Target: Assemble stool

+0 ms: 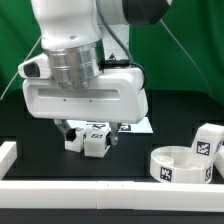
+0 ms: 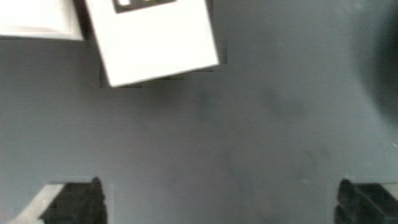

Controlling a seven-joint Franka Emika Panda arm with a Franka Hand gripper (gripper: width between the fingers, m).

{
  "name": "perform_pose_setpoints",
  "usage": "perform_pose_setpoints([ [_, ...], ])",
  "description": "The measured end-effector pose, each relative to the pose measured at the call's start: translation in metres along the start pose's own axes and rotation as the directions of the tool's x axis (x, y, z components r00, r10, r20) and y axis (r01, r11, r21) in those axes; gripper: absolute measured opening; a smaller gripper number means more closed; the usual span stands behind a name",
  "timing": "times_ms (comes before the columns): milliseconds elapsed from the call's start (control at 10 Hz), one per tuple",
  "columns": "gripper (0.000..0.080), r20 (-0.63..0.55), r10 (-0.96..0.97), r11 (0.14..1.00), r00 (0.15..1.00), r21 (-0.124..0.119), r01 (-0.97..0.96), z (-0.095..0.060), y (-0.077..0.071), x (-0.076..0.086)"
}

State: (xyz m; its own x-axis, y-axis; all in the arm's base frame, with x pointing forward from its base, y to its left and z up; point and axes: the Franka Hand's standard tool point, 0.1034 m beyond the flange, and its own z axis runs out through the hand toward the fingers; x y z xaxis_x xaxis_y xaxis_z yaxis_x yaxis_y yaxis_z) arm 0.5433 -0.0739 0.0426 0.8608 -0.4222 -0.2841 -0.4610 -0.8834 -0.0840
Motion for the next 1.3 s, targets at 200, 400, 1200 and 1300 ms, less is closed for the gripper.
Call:
perform_pose_setpoints([
  [200,0.0649,0.159,0.01,1.0,0.987,0.008,-0.011,0.001,0.004,-0.003],
  [400,0.0649,0.287,0.011,1.0,0.958,0.011,-0.014,0.004,0.005,-0.006],
  [1200,0.0649,0.597,0.003,1.0,0.803,0.002,-0.006,0.033,0.01,-0.014],
  [1300,0.0649,0.588,0.003,1.0,0.809,0.002,-0.005,0.034,0.01,-0.013],
])
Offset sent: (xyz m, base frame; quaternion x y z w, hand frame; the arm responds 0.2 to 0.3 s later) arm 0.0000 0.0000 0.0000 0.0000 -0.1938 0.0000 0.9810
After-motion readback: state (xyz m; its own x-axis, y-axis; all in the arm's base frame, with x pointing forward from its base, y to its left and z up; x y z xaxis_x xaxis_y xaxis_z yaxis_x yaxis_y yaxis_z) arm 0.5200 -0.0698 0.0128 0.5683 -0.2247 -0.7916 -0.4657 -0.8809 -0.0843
